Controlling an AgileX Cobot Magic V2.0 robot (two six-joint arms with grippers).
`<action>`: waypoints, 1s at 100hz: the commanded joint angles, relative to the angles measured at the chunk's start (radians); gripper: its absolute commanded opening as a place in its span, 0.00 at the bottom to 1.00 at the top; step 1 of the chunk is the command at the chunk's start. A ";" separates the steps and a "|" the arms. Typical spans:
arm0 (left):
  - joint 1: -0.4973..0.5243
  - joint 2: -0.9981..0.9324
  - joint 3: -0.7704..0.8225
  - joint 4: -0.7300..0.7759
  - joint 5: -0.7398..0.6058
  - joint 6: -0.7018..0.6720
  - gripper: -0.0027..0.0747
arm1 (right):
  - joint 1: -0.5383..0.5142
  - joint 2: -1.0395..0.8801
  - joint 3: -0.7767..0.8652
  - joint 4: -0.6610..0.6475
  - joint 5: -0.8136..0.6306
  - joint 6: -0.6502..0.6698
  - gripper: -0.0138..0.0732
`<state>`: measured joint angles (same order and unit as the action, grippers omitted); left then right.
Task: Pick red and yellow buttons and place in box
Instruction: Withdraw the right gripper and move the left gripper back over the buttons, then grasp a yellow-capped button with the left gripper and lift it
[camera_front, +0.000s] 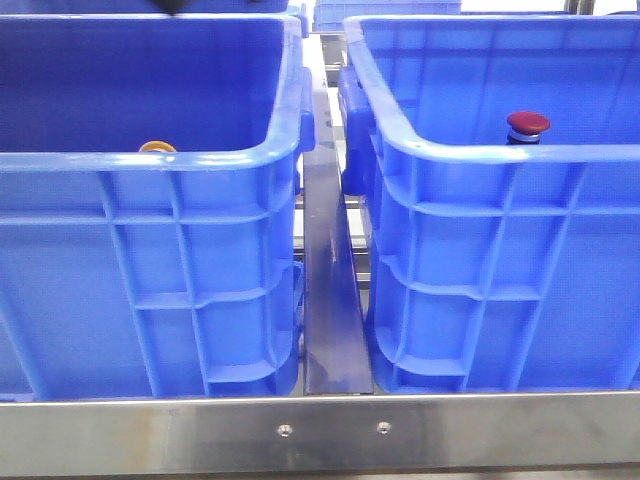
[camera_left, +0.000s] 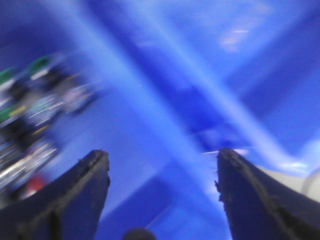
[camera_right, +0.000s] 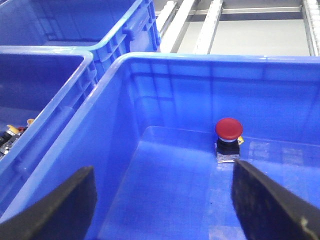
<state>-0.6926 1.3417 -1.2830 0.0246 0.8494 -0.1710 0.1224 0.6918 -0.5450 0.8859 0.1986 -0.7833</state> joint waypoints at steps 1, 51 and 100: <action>0.035 -0.028 -0.044 0.073 0.036 -0.106 0.60 | -0.001 -0.006 -0.028 0.000 -0.042 -0.012 0.82; 0.234 0.141 -0.123 0.131 0.239 -0.150 0.60 | -0.001 -0.006 -0.028 0.000 -0.054 -0.012 0.82; 0.253 0.377 -0.288 0.091 0.231 -0.127 0.60 | -0.001 -0.006 -0.028 0.000 -0.053 -0.012 0.82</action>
<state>-0.4413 1.7301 -1.5147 0.1179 1.1121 -0.2993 0.1224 0.6918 -0.5452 0.8823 0.1986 -0.7833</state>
